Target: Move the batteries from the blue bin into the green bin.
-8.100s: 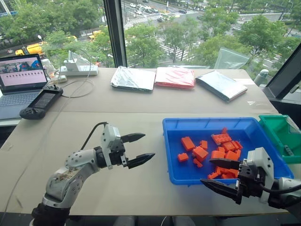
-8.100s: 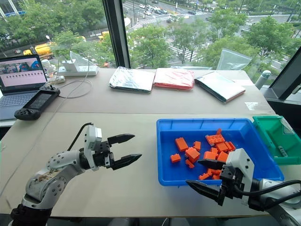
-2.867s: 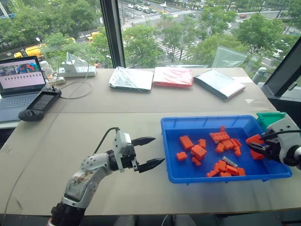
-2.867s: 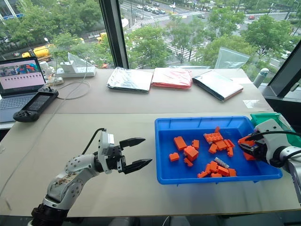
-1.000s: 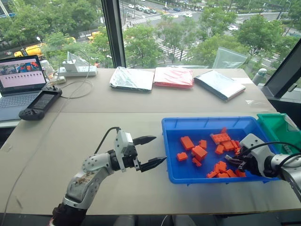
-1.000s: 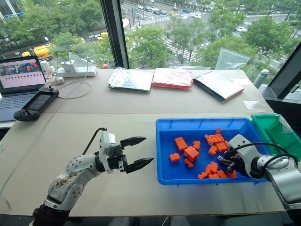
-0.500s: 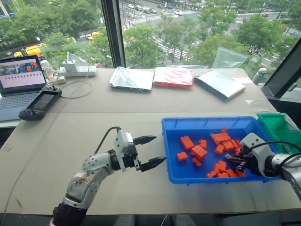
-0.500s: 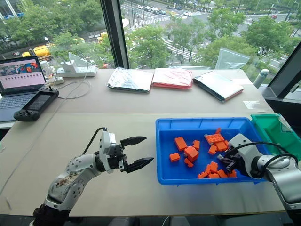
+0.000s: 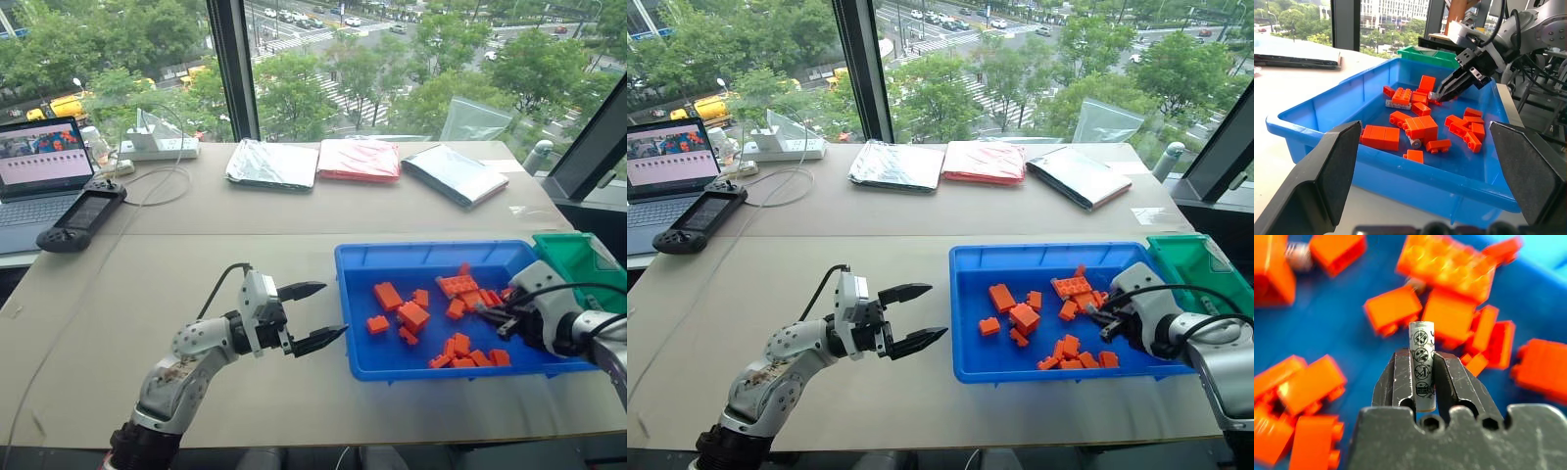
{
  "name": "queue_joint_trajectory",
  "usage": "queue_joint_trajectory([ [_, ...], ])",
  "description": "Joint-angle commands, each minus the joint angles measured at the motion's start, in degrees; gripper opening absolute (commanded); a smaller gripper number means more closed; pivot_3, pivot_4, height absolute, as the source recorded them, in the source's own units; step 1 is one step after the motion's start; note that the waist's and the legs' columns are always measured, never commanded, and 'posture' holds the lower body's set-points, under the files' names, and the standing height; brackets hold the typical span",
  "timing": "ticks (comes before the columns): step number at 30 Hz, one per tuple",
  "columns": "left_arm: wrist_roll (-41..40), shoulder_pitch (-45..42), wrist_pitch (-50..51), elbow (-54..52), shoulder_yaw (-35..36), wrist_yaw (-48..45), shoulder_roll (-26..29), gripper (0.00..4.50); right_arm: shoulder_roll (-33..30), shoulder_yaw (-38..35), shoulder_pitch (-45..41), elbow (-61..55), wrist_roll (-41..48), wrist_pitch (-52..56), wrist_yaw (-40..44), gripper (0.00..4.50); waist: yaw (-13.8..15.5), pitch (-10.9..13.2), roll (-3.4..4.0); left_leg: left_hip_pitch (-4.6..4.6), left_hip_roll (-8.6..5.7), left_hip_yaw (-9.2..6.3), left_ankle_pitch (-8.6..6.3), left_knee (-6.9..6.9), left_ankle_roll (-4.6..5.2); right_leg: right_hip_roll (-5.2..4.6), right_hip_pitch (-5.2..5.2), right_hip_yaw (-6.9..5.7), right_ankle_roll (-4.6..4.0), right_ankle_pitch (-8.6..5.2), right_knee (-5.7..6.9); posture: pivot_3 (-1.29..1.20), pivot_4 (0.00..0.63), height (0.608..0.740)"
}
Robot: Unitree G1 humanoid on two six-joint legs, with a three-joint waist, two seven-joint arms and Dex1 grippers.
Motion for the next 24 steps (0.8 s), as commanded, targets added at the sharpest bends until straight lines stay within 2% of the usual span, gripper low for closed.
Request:
queue_joint_trajectory([
  [1,0.0,-0.8,-0.1,-0.4,0.0,-0.1,-0.1,4.5,0.6,-7.3,-6.2,7.4,-6.6,-1.1,-15.1,0.25,0.1,0.0,0.02,0.0,-0.02,0.0,0.01,0.01,-0.02,-0.02,-0.02,0.0,0.0,0.0,0.01,0.0,0.15,0.74],
  [6,0.1,-0.9,-0.2,-0.2,-0.1,-0.1,-0.1,4.5,0.8,-7.6,-7.0,10.4,-10.0,-1.3,-20.5,0.25,0.2,0.0,0.07,-0.07,-0.01,0.0,0.01,-0.1,-0.02,-0.01,-0.1,-0.02,-0.01,0.0,0.0,0.0,0.15,0.74],
  [11,0.1,-0.9,-0.1,-0.3,-0.2,0.0,-0.1,4.5,2.2,-8.4,-7.8,10.1,-9.4,-1.0,-21.7,0.25,-0.7,0.0,0.15,-0.09,-0.01,0.06,0.02,-0.09,-0.01,-0.01,-0.14,0.05,-0.01,0.0,0.02,0.0,0.15,0.74],
  [13,0.1,-0.8,-0.2,-0.4,-0.2,0.1,0.0,4.5,2.5,-8.6,-7.7,9.7,-9.4,-0.8,-22.1,1.26,-0.7,0.0,0.17,-0.07,-0.01,0.06,0.04,-0.08,0.03,-0.01,-0.13,0.06,-0.01,0.0,0.04,0.0,0.15,0.74],
  [14,0.1,-0.8,-0.2,-0.4,-0.2,0.1,0.0,4.5,2.7,-8.8,-7.6,9.6,-9.4,-0.8,-22.3,1.49,-0.7,0.0,0.17,-0.06,0.0,0.06,0.05,-0.08,0.03,0.0,-0.12,0.05,-0.01,0.01,0.04,0.0,0.15,0.74],
  [19,0.0,-0.5,-0.4,-0.6,-0.1,0.0,0.0,4.5,3.0,-9.1,-7.5,8.3,-8.9,-0.8,-21.8,3.3,-0.7,0.0,0.18,-0.07,0.0,0.06,0.05,-0.08,0.04,0.0,-0.11,0.05,-0.01,0.01,0.03,0.0,0.15,0.74],
  [20,0.0,-0.5,-0.4,-0.6,-0.1,0.0,0.0,4.5,3.1,-9.2,-7.6,8.2,-8.9,-0.8,-21.8,3.48,-0.7,0.0,0.18,-0.07,0.0,0.06,0.05,-0.08,0.04,0.0,-0.12,0.05,-0.01,0.01,0.03,0.0,0.15,0.74],
  [22,0.2,-0.4,-0.9,-0.6,-0.1,-0.1,0.0,4.5,3.1,-9.2,-7.8,7.9,-8.8,-1.0,-21.7,4.26,-0.7,0.0,0.19,-0.07,0.0,0.06,0.05,-0.08,0.04,0.0,-0.12,0.05,-0.01,0.01,0.03,0.0,0.15,0.74],
  [23,0.3,-0.3,-1.1,-0.6,-0.1,-0.2,0.0,4.5,3.0,-9.2,-8.0,7.7,-8.7,-1.1,-21.6,4.46,-0.7,0.0,0.19,-0.07,0.0,0.06,0.05,-0.08,0.04,0.0,-0.11,0.05,-0.01,0.01,0.03,0.0,0.15,0.74],
  [24,0.3,-0.3,-1.3,-0.5,-0.1,-0.3,0.0,4.5,3.0,-9.1,-8.2,7.6,-8.3,-1.4,-21.1,4.46,-0.7,0.0,0.19,-0.07,0.0,0.06,0.05,-0.08,0.04,0.0,-0.11,0.05,-0.01,0.01,0.03,0.0,0.15,0.74],
])
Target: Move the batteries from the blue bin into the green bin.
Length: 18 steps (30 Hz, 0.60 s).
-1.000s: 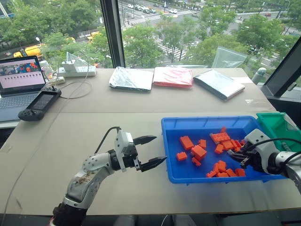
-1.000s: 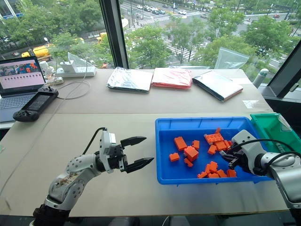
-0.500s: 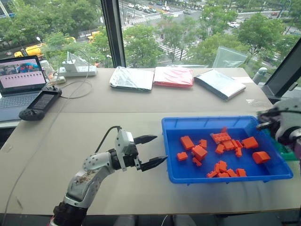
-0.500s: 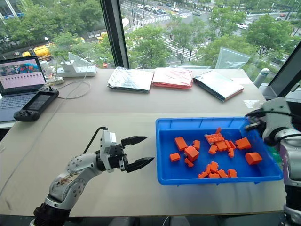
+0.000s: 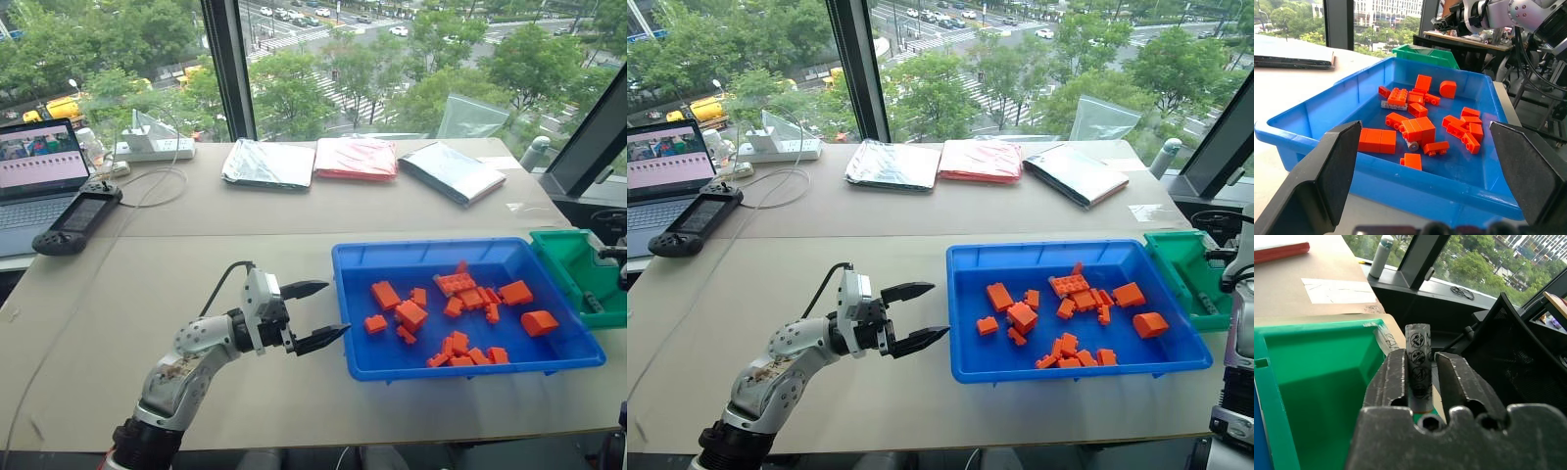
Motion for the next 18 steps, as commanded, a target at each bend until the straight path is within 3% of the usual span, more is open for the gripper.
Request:
queue_joint_trajectory([
  [1,0.1,0.3,-1.4,-1.0,0.3,-0.4,-0.1,4.5,-0.8,-1.7,-1.8,-2.7,0.9,-1.7,1.0,4.46,0.0,0.0,0.01,0.0,0.0,0.0,0.0,0.0,0.0,0.0,0.0,0.0,0.0,0.0,0.0,0.0,0.15,0.74],
  [11,0.4,0.4,-4.8,-0.3,0.5,-1.3,-1.4,4.5,-1.9,13.0,1.9,-19.1,15.7,3.2,27.2,4.46,-0.2,0.0,0.04,0.01,0.07,-0.07,0.0,0.0,0.0,0.06,0.01,-0.05,0.0,0.0,-0.01,0.0,0.15,0.74],
  [14,1.0,0.5,-6.1,0.2,0.2,-1.3,-1.8,4.5,-3.0,16.7,4.1,-22.5,16.7,1.6,32.0,4.46,0.4,0.0,0.05,-0.05,0.04,-0.1,0.0,0.03,0.0,0.03,0.02,-0.05,0.0,0.0,-0.05,0.0,0.15,0.74],
  [18,1.1,0.4,-6.6,0.5,0.1,-1.1,-1.9,4.5,-3.6,18.0,3.8,-21.2,15.5,1.9,32.4,4.46,0.5,0.0,0.04,-0.07,0.0,-0.11,0.0,0.04,0.0,-0.02,0.01,-0.06,0.01,0.0,-0.08,0.0,0.15,0.74],
])
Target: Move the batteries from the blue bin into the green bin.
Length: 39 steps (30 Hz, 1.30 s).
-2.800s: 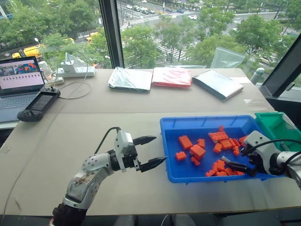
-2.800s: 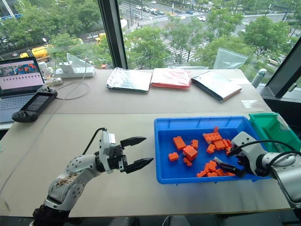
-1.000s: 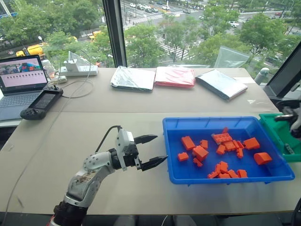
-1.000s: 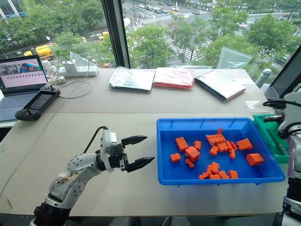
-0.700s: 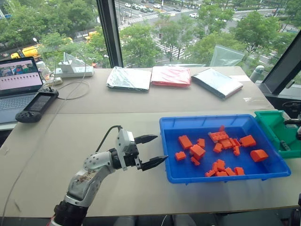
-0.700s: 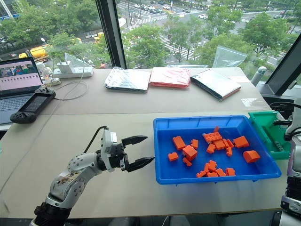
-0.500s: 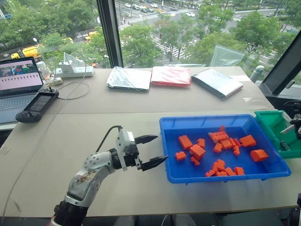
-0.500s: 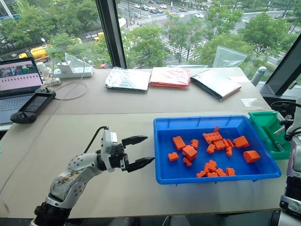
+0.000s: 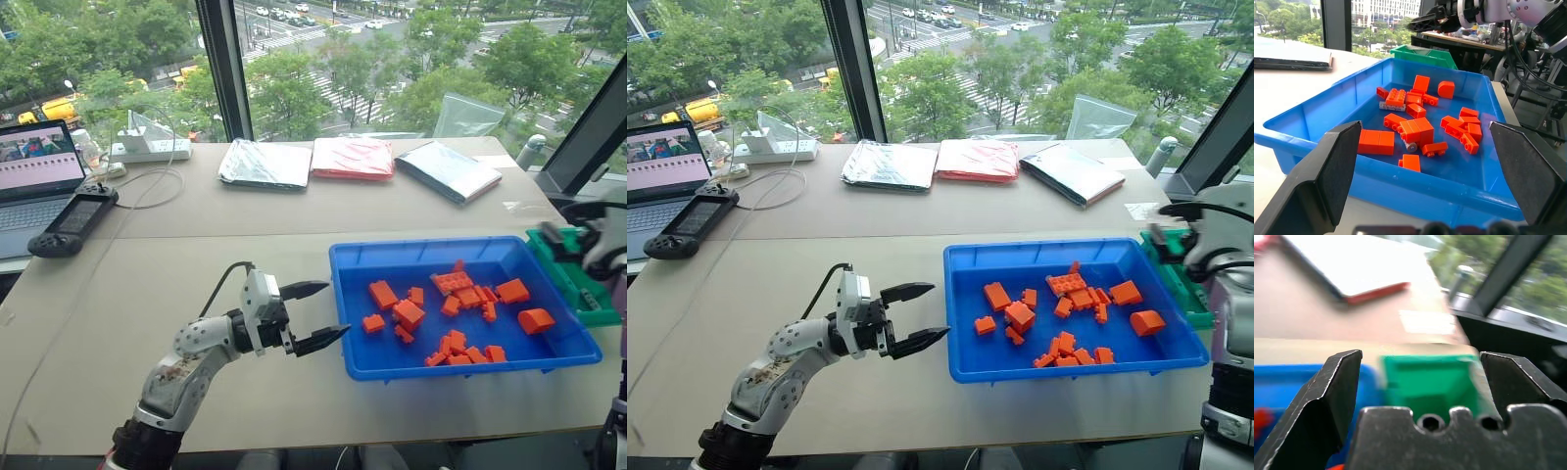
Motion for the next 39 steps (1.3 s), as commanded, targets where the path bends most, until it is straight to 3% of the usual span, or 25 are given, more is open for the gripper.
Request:
queue_joint_trajectory([
  [1,0.3,0.0,-1.6,-0.5,0.2,-0.1,-0.5,4.5,-1.6,-0.3,-1.6,0.4,-1.0,-1.0,0.2,4.46,0.0,0.0,0.0,0.01,-0.01,0.0,0.0,0.0,0.0,0.0,0.0,0.01,0.0,0.0,0.0,0.0,0.15,0.74],
  [14,0.6,0.6,-1.4,-0.5,-0.2,-0.3,-0.7,4.5,0.2,1.3,-2.2,3.3,-4.0,-3.7,-1.9,4.46,-0.4,0.0,0.0,0.02,0.02,0.0,0.0,-0.01,0.0,0.05,-0.03,0.01,-0.01,0.0,0.03,0.0,0.15,0.74],
  [23,1.0,0.7,-1.4,-0.3,-0.4,-0.5,-0.6,4.5,-2.4,1.4,0.8,3.9,-6.1,-4.8,0.2,4.46,-0.4,0.0,0.0,0.02,0.02,0.0,0.0,-0.02,0.0,0.05,-0.03,0.01,-0.01,0.0,0.03,0.0,0.15,0.74],
  [26,1.0,0.6,-1.0,-0.3,-0.5,-0.5,-0.7,4.5,-7.1,2.0,1.1,5.0,-6.9,-8.0,5.2,4.46,-0.4,0.0,0.03,0.02,0.01,0.02,0.0,-0.01,0.0,0.04,-0.03,0.02,0.0,0.0,0.03,0.0,0.15,0.74],
  [31,0.5,0.4,-0.2,-0.4,-0.9,-1.1,-0.7,4.5,-17.8,11.5,-10.1,17.2,-12.2,-20.0,20.7,4.46,-0.8,0.1,0.19,0.07,0.02,0.11,0.0,0.01,0.0,0.04,-0.01,0.05,0.0,0.0,0.02,0.0,0.15,0.74],
  [39,0.6,0.4,0.2,-0.8,-1.3,-0.6,-1.2,4.5,-16.5,25.5,-23.9,34.9,-21.6,-42.5,40.1,4.46,-0.8,0.2,0.19,0.12,0.14,0.11,0.0,-0.07,-0.01,0.12,0.0,0.03,-0.04,-0.01,0.0,0.0,0.15,0.74],
])
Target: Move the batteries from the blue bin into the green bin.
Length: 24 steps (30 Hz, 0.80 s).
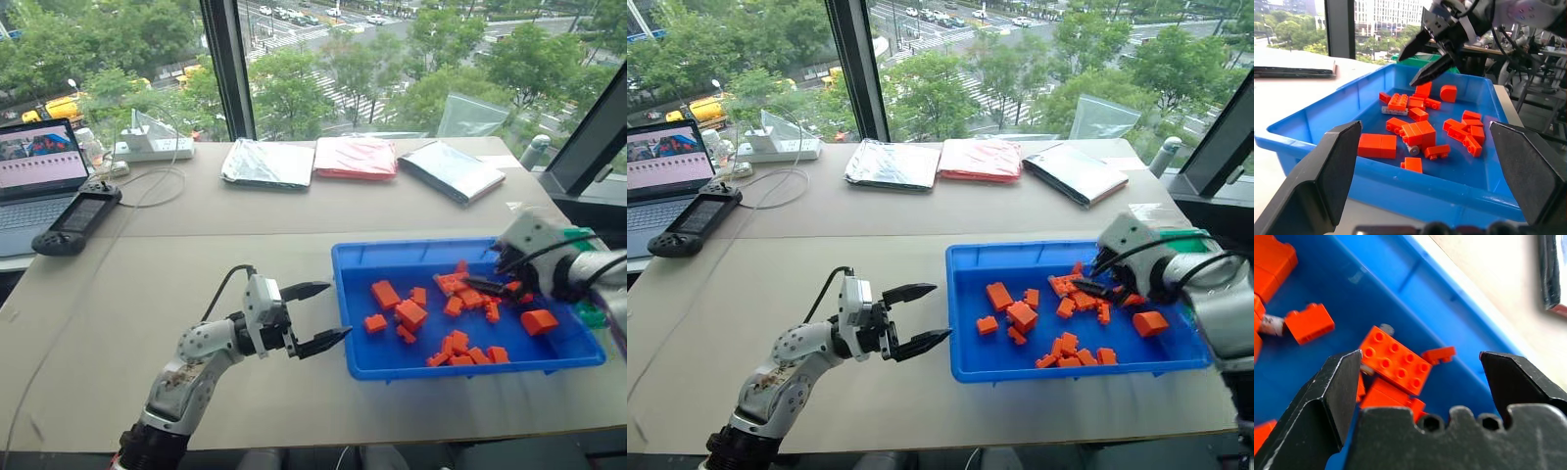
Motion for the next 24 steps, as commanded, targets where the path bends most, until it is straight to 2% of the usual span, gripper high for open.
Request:
queue_joint_trajectory([
  [1,-0.7,0.1,0.1,-1.8,0.1,0.4,-0.3,4.5,2.6,6.7,-7.4,9.6,-6.8,-13.9,9.1,4.46,0.0,0.0,0.0,-0.03,-0.04,0.01,0.0,0.01,0.0,-0.03,-0.04,0.01,0.0,0.0,0.0,0.0,0.15,0.74],
  [10,-0.9,1.3,1.1,-3.2,0.1,1.5,-0.4,4.5,11.1,12.9,-17.6,30.3,-17.0,-28.6,9.5,4.46,0.2,0.0,0.01,-0.09,-0.08,-0.01,0.02,0.01,-0.03,-0.06,-0.19,0.03,-0.01,0.02,0.03,0.0,0.15,0.74],
  [19,-0.9,2.1,1.3,-3.9,0.1,2.1,-0.3,4.5,14.7,15.0,-22.7,41.6,-23.1,-35.1,10.5,4.46,0.2,0.0,0.01,-0.04,-0.1,-0.04,0.03,0.02,-0.06,-0.07,-0.13,0.01,-0.03,0.03,0.04,0.0,0.15,0.74],
  [22,-0.8,2.3,1.2,-3.8,0.2,2.2,-0.3,4.5,14.9,14.9,-23.1,43.1,-23.9,-36.1,11.1,3.82,0.2,0.0,0.04,-0.06,-0.11,-0.03,0.03,0.01,-0.07,-0.08,-0.17,0.02,-0.03,0.03,0.05,0.0,0.15,0.74],
  [24,-0.8,2.5,1.2,-3.9,0.2,2.3,-0.3,4.5,15.0,14.7,-23.3,43.8,-24.1,-36.7,11.5,3.13,0.2,0.0,0.04,-0.11,-0.11,-0.03,0.04,0.0,-0.07,-0.08,-0.26,0.04,-0.04,0.04,0.09,0.0,0.15,0.74],
])
